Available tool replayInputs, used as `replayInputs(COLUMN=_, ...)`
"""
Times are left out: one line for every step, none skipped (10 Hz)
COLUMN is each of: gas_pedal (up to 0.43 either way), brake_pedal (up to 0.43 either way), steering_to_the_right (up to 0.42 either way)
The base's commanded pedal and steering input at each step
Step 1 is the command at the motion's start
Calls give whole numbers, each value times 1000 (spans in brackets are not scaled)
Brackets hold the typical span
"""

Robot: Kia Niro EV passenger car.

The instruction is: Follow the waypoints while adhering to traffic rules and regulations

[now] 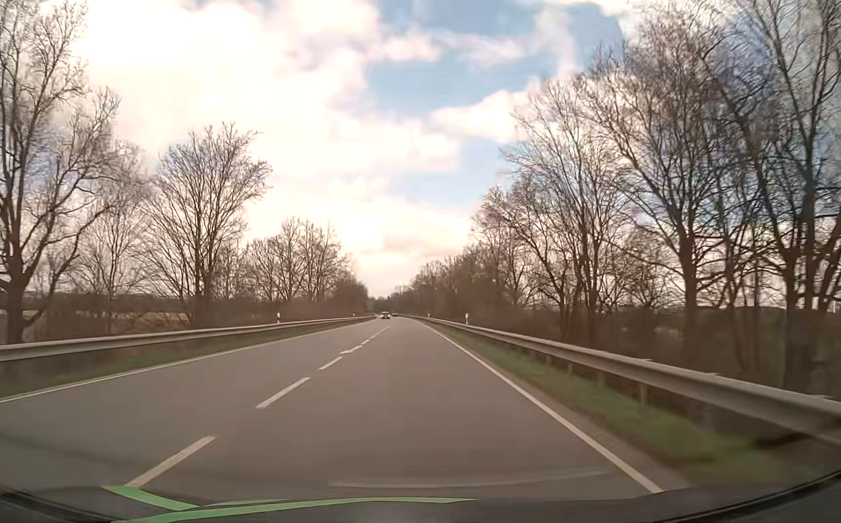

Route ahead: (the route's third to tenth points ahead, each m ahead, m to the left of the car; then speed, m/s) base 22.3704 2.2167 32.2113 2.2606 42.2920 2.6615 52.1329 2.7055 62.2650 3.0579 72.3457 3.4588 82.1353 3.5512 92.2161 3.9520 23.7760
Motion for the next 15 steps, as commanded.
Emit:
replayInputs(gas_pedal=248, brake_pedal=0, steering_to_the_right=-1)
replayInputs(gas_pedal=248, brake_pedal=0, steering_to_the_right=-1)
replayInputs(gas_pedal=248, brake_pedal=0, steering_to_the_right=-1)
replayInputs(gas_pedal=248, brake_pedal=0, steering_to_the_right=-1)
replayInputs(gas_pedal=248, brake_pedal=0, steering_to_the_right=-1)
replayInputs(gas_pedal=248, brake_pedal=0, steering_to_the_right=-1)
replayInputs(gas_pedal=248, brake_pedal=0, steering_to_the_right=-1)
replayInputs(gas_pedal=248, brake_pedal=0, steering_to_the_right=-1)
replayInputs(gas_pedal=248, brake_pedal=0, steering_to_the_right=-1)
replayInputs(gas_pedal=248, brake_pedal=0, steering_to_the_right=-1)
replayInputs(gas_pedal=248, brake_pedal=0, steering_to_the_right=-1)
replayInputs(gas_pedal=248, brake_pedal=0, steering_to_the_right=-1)
replayInputs(gas_pedal=248, brake_pedal=0, steering_to_the_right=-1)
replayInputs(gas_pedal=248, brake_pedal=0, steering_to_the_right=-1)
replayInputs(gas_pedal=248, brake_pedal=0, steering_to_the_right=-1)
